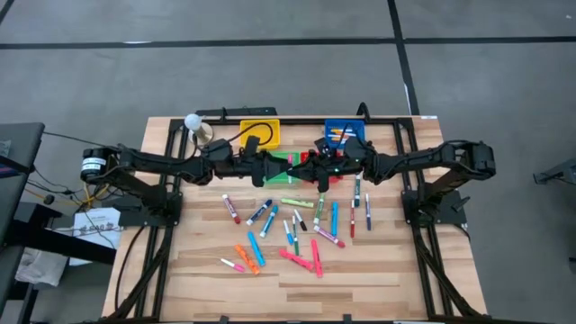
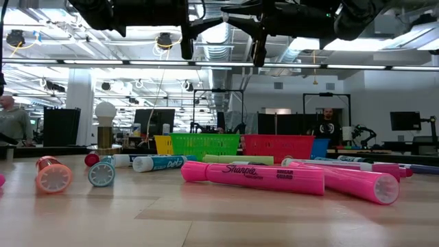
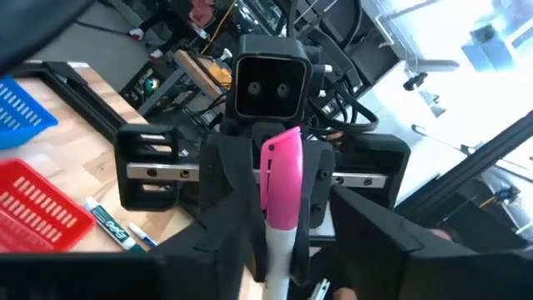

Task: Pick & Place Markers
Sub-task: Put the pink highlighter into the blue bin

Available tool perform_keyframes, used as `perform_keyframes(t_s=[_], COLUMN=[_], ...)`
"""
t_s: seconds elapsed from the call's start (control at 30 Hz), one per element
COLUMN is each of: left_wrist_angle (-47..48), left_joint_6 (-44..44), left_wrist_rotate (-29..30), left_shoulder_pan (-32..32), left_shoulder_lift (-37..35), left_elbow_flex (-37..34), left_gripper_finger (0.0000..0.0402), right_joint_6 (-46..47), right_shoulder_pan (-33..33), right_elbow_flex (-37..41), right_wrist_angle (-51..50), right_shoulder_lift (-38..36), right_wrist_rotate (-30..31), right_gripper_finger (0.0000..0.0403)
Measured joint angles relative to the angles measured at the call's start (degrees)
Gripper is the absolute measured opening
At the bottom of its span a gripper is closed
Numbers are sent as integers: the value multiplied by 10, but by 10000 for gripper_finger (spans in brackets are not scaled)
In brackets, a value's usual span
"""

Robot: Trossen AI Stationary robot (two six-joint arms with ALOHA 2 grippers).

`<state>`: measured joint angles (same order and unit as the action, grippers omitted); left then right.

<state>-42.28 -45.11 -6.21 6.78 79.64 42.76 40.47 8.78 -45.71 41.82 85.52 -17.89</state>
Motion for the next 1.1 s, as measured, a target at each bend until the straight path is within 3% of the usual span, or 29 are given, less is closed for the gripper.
perform_keyframes(t_s=[0.17,0.33,0.73,1.1], left_wrist_angle=[2,4,7,7], left_joint_6=[27,8,30,31], left_wrist_rotate=[-75,-137,-140,-138], left_shoulder_pan=[37,86,132,131], left_shoulder_lift=[-5,-25,-173,-307], left_elbow_flex=[-4,-32,-188,-317], left_gripper_finger=[212,225,211,210], right_joint_6=[0,0,-4,-59], right_shoulder_pan=[0,0,28,92], right_elbow_flex=[0,0,0,0], right_wrist_angle=[0,-15,-52,-229], right_shoulder_lift=[0,0,0,-60], right_wrist_rotate=[0,-1,-4,-16], right_gripper_finger=[26,30,31,31])
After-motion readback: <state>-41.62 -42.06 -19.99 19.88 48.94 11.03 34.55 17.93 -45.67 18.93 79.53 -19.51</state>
